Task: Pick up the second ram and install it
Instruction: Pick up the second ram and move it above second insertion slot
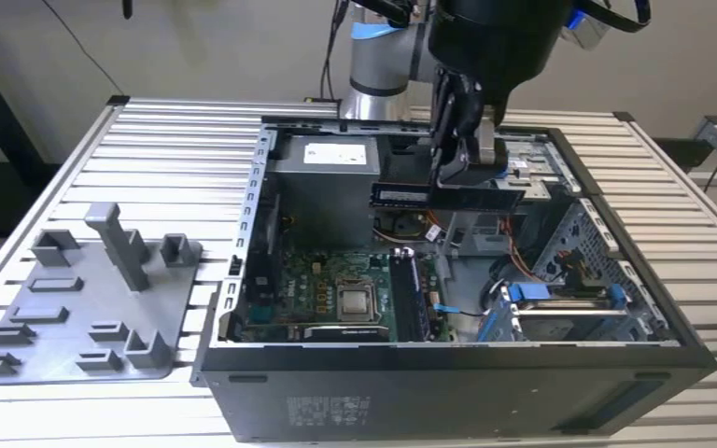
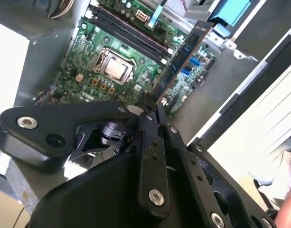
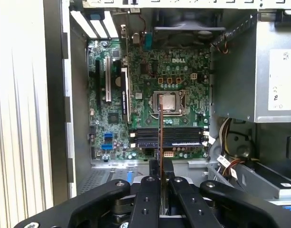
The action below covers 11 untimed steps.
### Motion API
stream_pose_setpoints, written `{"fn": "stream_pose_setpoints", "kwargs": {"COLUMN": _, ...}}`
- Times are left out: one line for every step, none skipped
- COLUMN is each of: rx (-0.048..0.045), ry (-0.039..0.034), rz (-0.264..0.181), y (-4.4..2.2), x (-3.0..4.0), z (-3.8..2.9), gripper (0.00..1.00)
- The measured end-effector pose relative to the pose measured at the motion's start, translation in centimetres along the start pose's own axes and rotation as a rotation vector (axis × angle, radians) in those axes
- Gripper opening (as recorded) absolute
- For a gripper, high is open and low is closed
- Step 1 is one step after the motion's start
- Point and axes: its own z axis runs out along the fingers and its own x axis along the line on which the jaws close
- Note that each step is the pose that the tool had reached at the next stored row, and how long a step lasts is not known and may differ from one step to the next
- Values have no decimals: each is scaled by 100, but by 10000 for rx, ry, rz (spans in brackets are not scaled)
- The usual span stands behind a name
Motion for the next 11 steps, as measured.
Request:
{"fn": "stream_pose_setpoints", "kwargs": {"rx": 2, "ry": -1, "rz": 52, "y": -15, "x": -1, "z": 0, "gripper": 14}}
{"fn": "stream_pose_setpoints", "kwargs": {"rx": 3, "ry": -2, "rz": 95, "y": -29, "x": -2, "z": 0, "gripper": 14}}
{"fn": "stream_pose_setpoints", "kwargs": {"rx": 4, "ry": -4, "rz": 140, "y": -42, "x": -4, "z": 0, "gripper": 14}}
{"fn": "stream_pose_setpoints", "kwargs": {"rx": 6, "ry": -4, "rz": 185, "y": -56, "x": -5, "z": -1, "gripper": 14}}
{"fn": "stream_pose_setpoints", "kwargs": {"rx": 7, "ry": -6, "rz": 231, "y": -69, "x": -6, "z": -1, "gripper": 14}}
{"fn": "stream_pose_setpoints", "kwargs": {"rx": 8, "ry": -6, "rz": 278, "y": -82, "x": -7, "z": -1, "gripper": 14}}
{"fn": "stream_pose_setpoints", "kwargs": {"rx": 9, "ry": -8, "rz": 313, "y": -89, "x": -8, "z": -1, "gripper": 14}}
{"fn": "stream_pose_setpoints", "kwargs": {"rx": 9, "ry": -8, "rz": 324, "y": -89, "x": -9, "z": -1, "gripper": 14}}
{"fn": "stream_pose_setpoints", "kwargs": {"rx": 10, "ry": -8, "rz": 325, "y": -89, "x": -9, "z": -1, "gripper": 14}}
{"fn": "stream_pose_setpoints", "kwargs": {"rx": 10, "ry": -7, "rz": 326, "y": -89, "x": -8, "z": -1, "gripper": 14}}
{"fn": "stream_pose_setpoints", "kwargs": {"rx": 10, "ry": -8, "rz": 327, "y": -89, "x": -8, "z": -1, "gripper": 14}}
